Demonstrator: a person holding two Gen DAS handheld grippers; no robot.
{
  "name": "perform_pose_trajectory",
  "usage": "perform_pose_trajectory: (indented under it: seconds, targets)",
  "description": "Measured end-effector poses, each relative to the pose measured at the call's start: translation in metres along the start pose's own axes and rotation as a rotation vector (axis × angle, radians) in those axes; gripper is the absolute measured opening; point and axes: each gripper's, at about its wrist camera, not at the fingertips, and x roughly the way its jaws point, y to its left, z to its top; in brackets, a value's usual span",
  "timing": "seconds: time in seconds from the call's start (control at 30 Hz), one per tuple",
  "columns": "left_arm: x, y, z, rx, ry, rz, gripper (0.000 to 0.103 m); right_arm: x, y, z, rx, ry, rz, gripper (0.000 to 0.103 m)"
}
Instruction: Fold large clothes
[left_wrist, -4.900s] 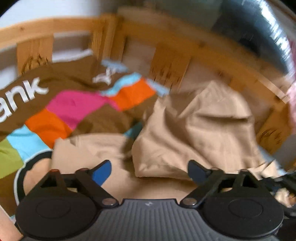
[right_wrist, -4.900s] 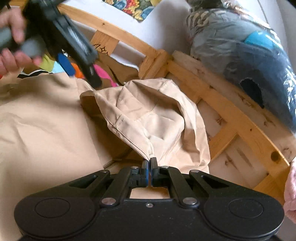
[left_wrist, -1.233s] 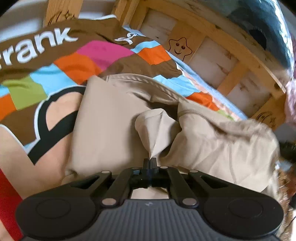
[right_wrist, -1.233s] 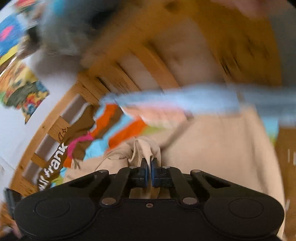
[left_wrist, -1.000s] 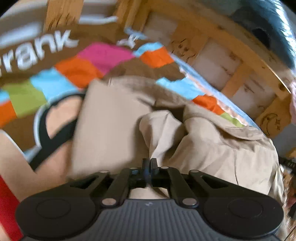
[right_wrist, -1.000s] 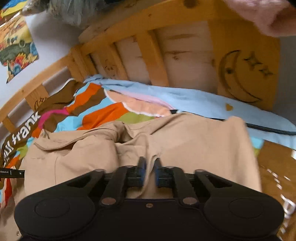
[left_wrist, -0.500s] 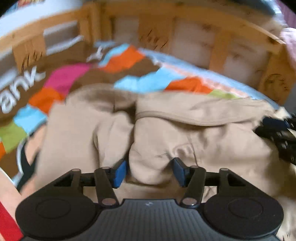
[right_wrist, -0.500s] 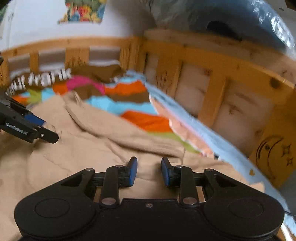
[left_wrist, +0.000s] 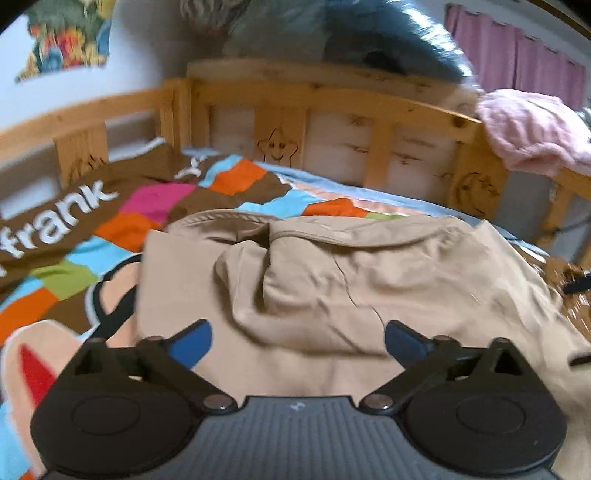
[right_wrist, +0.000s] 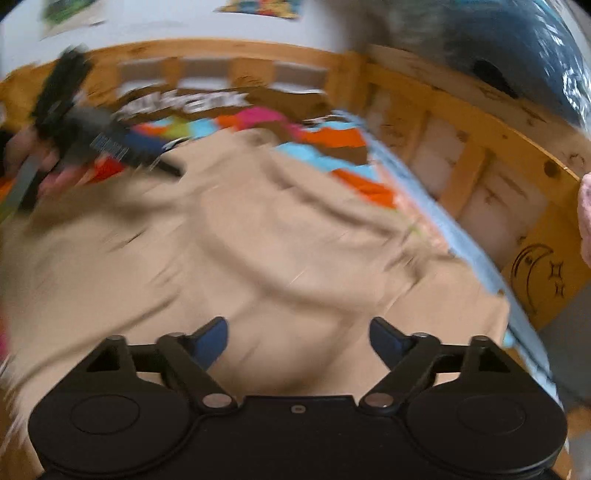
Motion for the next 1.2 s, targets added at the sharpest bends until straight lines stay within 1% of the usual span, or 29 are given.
perform_pose_trajectory:
  seconds: [0.07,0.13,0.23,0.33,0.4,0.43,0.5,0.57,0.6,0.67,0.7,0.73,0.77,0.8,0.83,0.93,1.0,1.07,1.17,1.2]
  targets:
    - [-0.026,-0.009,-0.012,0.034,-0.024,0.006,0.102,-0.015,0.033,-0.025,-0.047,0.027,0.008,0.092]
    - [-0.05,-0.018,-0.024,0.049,-0.035,0.015,0.102,-0.026,0.066,-0.048,-0.115,0.069,0.046,0.092]
    - [-0.079,-0.03,-0.048,0.083,-0.011,0.004,0.102,-0.042,0.107,-0.075,-0.222,0.105,0.068,0.092]
    - [-0.1,-0.044,-0.074,0.124,0.046,-0.02,0.102,-0.052,0.129,-0.094,-0.254,0.152,0.056,0.093]
    - [-0.11,-0.052,-0.088,0.131,0.079,-0.036,0.102,-0.055,0.134,-0.102,-0.242,0.172,0.029,0.093]
    - [-0.114,-0.055,-0.095,0.132,0.097,-0.053,0.102,-0.057,0.136,-0.104,-0.243,0.17,0.013,0.093]
    - [-0.12,-0.062,-0.106,0.133,0.109,-0.077,0.102,-0.058,0.141,-0.109,-0.275,0.152,-0.03,0.093]
    - [-0.124,-0.067,-0.113,0.134,0.123,-0.099,0.102,-0.055,0.139,-0.106,-0.299,0.131,-0.059,0.085]
    - [-0.126,-0.07,-0.117,0.134,0.123,-0.113,0.102,-0.055,0.138,-0.105,-0.309,0.125,-0.081,0.072]
    - [-0.129,-0.076,-0.122,0.139,0.121,-0.139,0.102,-0.053,0.132,-0.1,-0.283,0.124,-0.078,0.065]
    - [-0.13,-0.08,-0.124,0.144,0.124,-0.155,0.102,-0.053,0.129,-0.098,-0.259,0.112,-0.071,0.057]
    - [-0.131,-0.085,-0.125,0.148,0.126,-0.165,0.102,-0.056,0.128,-0.094,-0.242,0.097,-0.067,0.044]
    - [-0.132,-0.089,-0.126,0.151,0.126,-0.174,0.102,-0.059,0.128,-0.09,-0.227,0.082,-0.061,0.036]
    - [-0.132,-0.093,-0.127,0.155,0.128,-0.188,0.102,-0.063,0.127,-0.086,-0.21,0.072,-0.054,0.022]
    - [-0.133,-0.097,-0.128,0.162,0.127,-0.204,0.102,-0.067,0.127,-0.082,-0.188,0.063,-0.047,0.014]
    - [-0.133,-0.112,-0.133,0.213,0.12,-0.218,0.102,-0.076,0.119,-0.069,-0.081,0.052,-0.036,0.01]
    - [-0.131,-0.12,-0.136,0.255,0.122,-0.193,0.102,-0.082,0.107,-0.058,-0.007,0.037,-0.032,0.008]
    - [-0.127,-0.127,-0.139,0.302,0.133,-0.129,0.101,-0.087,0.093,-0.046,0.061,0.019,-0.028,0.007]
    - [-0.123,-0.125,-0.138,0.346,0.149,-0.055,0.092,-0.095,0.074,-0.027,0.154,-0.019,-0.026,0.006]
    - [-0.122,-0.122,-0.137,0.359,0.154,-0.003,0.085,-0.097,0.07,-0.022,0.164,-0.033,-0.027,0.006]
